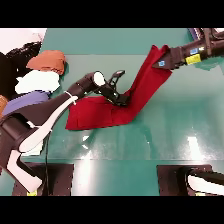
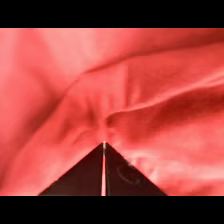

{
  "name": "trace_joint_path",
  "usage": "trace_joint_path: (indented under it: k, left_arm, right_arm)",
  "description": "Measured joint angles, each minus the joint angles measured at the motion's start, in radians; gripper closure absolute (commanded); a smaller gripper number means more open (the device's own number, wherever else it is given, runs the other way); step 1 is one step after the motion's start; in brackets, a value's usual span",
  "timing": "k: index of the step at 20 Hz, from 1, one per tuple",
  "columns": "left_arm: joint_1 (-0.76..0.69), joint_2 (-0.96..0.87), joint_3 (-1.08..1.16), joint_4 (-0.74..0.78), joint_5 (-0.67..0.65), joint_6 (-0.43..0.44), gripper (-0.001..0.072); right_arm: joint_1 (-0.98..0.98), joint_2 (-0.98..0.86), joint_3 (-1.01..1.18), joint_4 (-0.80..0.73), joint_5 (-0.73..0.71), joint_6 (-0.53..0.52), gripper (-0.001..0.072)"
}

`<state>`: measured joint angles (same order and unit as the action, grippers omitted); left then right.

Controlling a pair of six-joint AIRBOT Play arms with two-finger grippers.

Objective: Fold the shirts.

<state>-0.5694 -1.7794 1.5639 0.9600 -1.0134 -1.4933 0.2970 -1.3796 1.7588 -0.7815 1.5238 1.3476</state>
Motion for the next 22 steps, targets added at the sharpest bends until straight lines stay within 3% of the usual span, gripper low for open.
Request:
trace_joint_path:
  k: [5, 9, 10, 11, 12, 17, 22]
  left_arm:
    - [0.158, 0.183, 0.0, 0.211, -0.076, -0.02, 0.0683]
    - [0.359, 0.367, 0.0, 0.346, -0.155, -0.024, 0.0683]
    - [0.407, 0.413, 0.0, 0.364, -0.168, -0.024, 0.0683]
    - [0.446, 0.451, 0.0, 0.376, -0.177, -0.024, 0.0683]
    - [0.486, 0.489, 0.0, 0.388, -0.187, -0.025, 0.0683]
    - [0.591, 0.594, 0.002, 0.413, -0.225, -0.02, 0.0683]
    - [0.615, 0.618, 0.002, 0.416, -0.253, -0.004, 0.0683]
  right_arm:
    - [0.159, -0.092, 0.093, 0.002, -0.027, 0.001, 0.0696]
    - [0.363, -0.216, 0.146, 0.002, -0.134, -0.016, 0.0677]
    - [0.423, -0.259, 0.166, 0.003, -0.169, -0.032, 0.0471]
    - [0.477, -0.303, 0.187, 0.003, -0.2, -0.052, 0.0185]
    - [0.531, -0.351, 0.213, -0.002, -0.232, -0.075, 0.0119]
    - [0.639, -0.455, 0.255, -0.104, -0.284, -0.109, 0.0159]
    - [0.487, -0.329, -0.016, -0.275, -0.206, -0.058, 0.0159]
